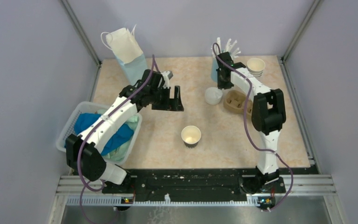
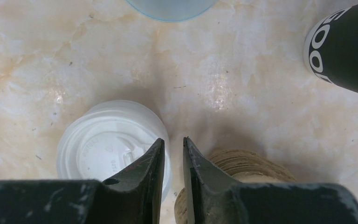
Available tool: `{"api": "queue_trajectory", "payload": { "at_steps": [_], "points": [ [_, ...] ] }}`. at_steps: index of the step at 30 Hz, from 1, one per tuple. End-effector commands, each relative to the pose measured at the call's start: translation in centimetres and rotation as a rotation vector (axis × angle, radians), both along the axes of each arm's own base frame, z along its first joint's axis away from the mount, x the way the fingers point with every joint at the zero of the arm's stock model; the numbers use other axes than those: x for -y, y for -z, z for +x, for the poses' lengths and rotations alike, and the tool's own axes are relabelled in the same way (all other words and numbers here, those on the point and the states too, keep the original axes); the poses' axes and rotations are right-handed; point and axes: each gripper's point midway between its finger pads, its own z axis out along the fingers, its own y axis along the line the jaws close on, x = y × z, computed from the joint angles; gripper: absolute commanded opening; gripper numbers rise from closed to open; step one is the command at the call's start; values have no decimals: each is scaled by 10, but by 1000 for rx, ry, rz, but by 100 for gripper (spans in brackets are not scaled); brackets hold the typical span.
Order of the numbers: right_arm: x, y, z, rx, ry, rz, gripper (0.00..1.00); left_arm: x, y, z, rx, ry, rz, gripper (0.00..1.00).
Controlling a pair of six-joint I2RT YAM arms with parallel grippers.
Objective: Pack the takeout coffee
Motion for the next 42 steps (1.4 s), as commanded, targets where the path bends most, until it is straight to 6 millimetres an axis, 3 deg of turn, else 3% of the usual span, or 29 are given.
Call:
{"api": "queue_trajectory", "payload": {
  "at_steps": [1,7,12,19,24,42],
  "points": [
    [-8,-36,-4,60,-30,46,23,5,-16,7,42,0,-26,98],
    [-7,-46,-14,71,-38,64,26,6,-17,7,38,-1,-33,98],
    [-15,-27,-23,9,-51,103,25,8,-17,6,32,2,-41,98],
    [-14,-15,-25,-14,-47,92,23,10,-18,5,25,5,-54,98],
    [-13,-12,-26,-19,-46,91,16,9,-18,4,25,-2,-52,98],
    [-8,4,-30,-59,-27,64,17,9,-18,4,25,0,-49,98]
  ]
}}
